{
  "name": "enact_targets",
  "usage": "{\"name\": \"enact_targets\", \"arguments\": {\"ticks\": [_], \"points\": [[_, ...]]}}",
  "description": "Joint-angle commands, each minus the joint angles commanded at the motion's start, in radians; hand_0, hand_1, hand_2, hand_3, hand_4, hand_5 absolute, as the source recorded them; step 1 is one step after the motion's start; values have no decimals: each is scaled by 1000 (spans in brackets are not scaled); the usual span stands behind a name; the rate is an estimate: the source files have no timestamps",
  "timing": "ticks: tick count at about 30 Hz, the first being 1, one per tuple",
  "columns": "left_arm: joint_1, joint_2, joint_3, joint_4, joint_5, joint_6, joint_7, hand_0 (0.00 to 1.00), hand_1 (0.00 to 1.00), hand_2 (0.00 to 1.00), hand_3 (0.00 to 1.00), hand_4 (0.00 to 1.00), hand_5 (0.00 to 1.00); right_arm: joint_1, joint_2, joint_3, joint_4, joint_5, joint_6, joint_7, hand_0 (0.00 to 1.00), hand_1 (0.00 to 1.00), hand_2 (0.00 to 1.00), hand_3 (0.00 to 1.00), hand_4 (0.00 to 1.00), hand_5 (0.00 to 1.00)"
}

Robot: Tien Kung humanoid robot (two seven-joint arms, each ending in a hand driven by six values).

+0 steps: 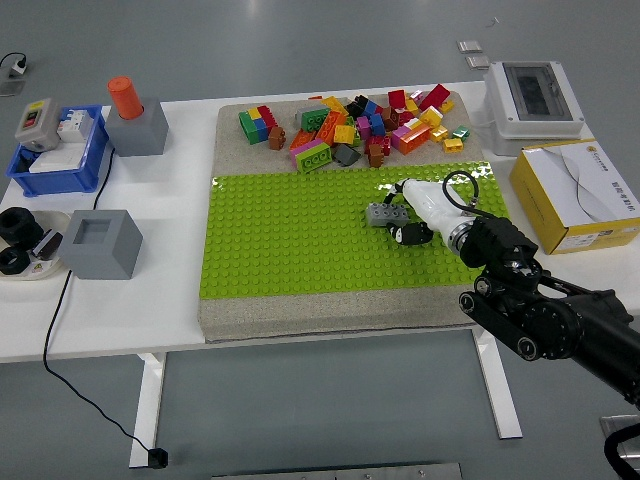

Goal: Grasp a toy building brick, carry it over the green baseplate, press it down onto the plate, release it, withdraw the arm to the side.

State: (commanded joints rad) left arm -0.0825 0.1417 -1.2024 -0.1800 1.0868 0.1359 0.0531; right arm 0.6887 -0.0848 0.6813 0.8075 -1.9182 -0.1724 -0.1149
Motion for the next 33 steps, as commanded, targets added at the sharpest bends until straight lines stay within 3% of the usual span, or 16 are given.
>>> {"name": "enact_targets", "arguments": {"ticks": [26,33], "points": [[-3,1,3,0,1,-1,2,657,603,584,671,636,247,3,-3,-10,3,-6,0,3,433,748,917,759,686,167],[-1,-1,5,0,-5,-1,1,656,603,583,670,637,246,-20,-39,29,93,-9,4,-3,433,749,920,760,696,179]]}}
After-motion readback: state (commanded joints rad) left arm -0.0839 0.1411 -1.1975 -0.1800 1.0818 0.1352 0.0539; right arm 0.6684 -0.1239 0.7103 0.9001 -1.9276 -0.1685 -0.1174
